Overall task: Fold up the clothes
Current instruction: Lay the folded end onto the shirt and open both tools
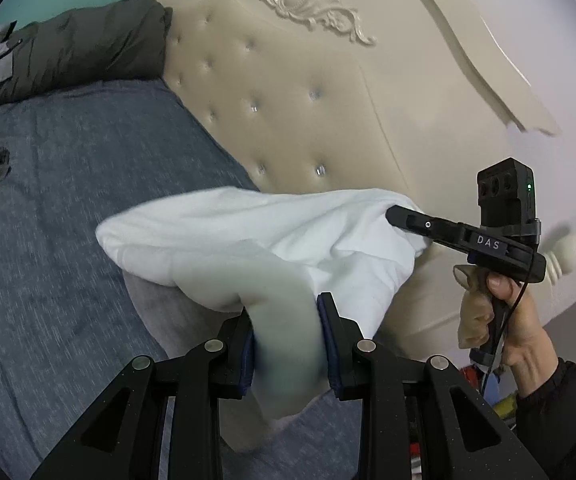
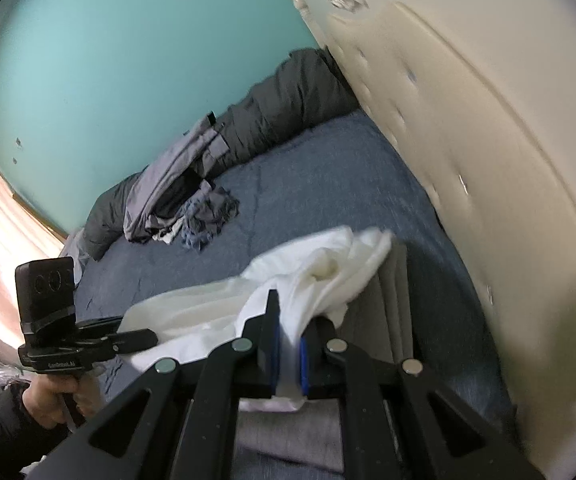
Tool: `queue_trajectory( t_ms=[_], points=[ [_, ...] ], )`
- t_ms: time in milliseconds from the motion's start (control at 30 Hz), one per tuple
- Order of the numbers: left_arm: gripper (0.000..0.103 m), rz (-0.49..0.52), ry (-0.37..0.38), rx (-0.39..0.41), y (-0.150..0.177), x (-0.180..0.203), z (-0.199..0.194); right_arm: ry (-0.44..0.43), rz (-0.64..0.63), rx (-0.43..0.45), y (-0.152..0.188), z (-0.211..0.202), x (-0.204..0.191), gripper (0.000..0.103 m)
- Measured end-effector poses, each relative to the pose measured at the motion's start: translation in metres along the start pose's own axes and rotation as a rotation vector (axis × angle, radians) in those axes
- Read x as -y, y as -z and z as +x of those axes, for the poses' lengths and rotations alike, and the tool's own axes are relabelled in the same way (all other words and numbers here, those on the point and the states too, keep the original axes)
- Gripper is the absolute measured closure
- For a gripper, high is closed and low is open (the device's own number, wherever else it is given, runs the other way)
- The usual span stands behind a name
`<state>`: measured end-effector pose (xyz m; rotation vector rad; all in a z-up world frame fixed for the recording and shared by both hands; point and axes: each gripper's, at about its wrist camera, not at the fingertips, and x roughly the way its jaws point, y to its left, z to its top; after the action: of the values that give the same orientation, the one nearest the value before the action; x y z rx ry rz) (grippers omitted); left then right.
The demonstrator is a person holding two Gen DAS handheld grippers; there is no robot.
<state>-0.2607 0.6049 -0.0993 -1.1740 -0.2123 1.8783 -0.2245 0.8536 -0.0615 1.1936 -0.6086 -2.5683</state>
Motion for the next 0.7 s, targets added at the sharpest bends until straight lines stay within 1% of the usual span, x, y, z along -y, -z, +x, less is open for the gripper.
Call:
queue_trajectory(
  t_ms=[100,167,333,500,600,700],
  points=[
    [0.073,-0.012,-0.001,-0.024,0.020,0.003,0.004,0.003,0.033,-0.038,0.024,0.005,0.009,0.096],
    [0.073,-0.046,-0.003,-0.051,0.039,-0.003,0.011,0.005,0.053,-0.065,0.041,0.009,0.015,0.096],
    [0.073,-0.098,-0.005,-0.080,0.070,-0.015,0.022,0.006,0.108,-0.108,0.074,0.018,0.031,0.096],
    [0.072,-0.144,-0.002,-0.103,0.086,-0.026,0.034,0.016,0.161,-0.135,0.097,0.025,0.051,0.096],
    [0.071,-0.145,-0.001,-0.114,0.091,-0.029,0.036,0.027,0.179,-0.144,0.107,0.028,0.059,0.096],
    [0.070,-0.141,0.000,-0.124,0.096,-0.031,0.037,0.032,0.178,-0.131,0.110,0.029,0.061,0.096]
  ],
)
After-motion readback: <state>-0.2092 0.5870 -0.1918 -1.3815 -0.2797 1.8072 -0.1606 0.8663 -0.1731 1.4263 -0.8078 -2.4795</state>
